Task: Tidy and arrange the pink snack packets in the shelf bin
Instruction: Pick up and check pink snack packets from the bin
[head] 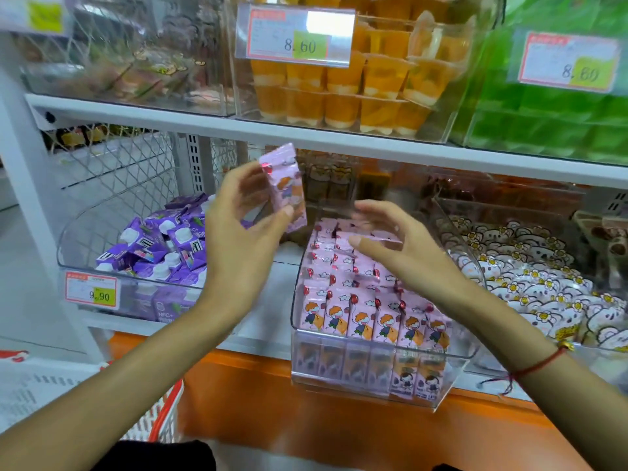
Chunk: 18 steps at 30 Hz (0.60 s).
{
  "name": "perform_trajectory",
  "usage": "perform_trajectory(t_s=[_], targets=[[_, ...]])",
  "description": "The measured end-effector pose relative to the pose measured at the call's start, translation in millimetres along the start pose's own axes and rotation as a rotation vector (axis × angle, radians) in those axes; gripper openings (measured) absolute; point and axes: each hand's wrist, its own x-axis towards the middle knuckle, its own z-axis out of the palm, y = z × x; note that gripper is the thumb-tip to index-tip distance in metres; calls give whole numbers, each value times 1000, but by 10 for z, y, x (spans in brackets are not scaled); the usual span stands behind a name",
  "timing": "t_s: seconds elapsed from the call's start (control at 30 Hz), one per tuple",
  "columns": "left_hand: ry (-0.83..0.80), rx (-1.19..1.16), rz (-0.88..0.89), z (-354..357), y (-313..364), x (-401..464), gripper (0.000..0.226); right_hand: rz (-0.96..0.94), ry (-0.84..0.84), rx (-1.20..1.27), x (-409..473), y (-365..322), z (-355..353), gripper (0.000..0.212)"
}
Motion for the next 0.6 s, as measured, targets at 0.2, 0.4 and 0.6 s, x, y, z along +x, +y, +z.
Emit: perform_trajectory(t_s=[0.2,0.4,0.6], targets=[[138,-77,-161,-137,-188,57,50,69,-61,-511,644,351,131,32],[56,-87,-189,-116,-257,55,50,129,-262,-880,999,552,362,36],[-101,-58,-96,-60,-172,277,60,116,-344,-928,1055,602,345,38]])
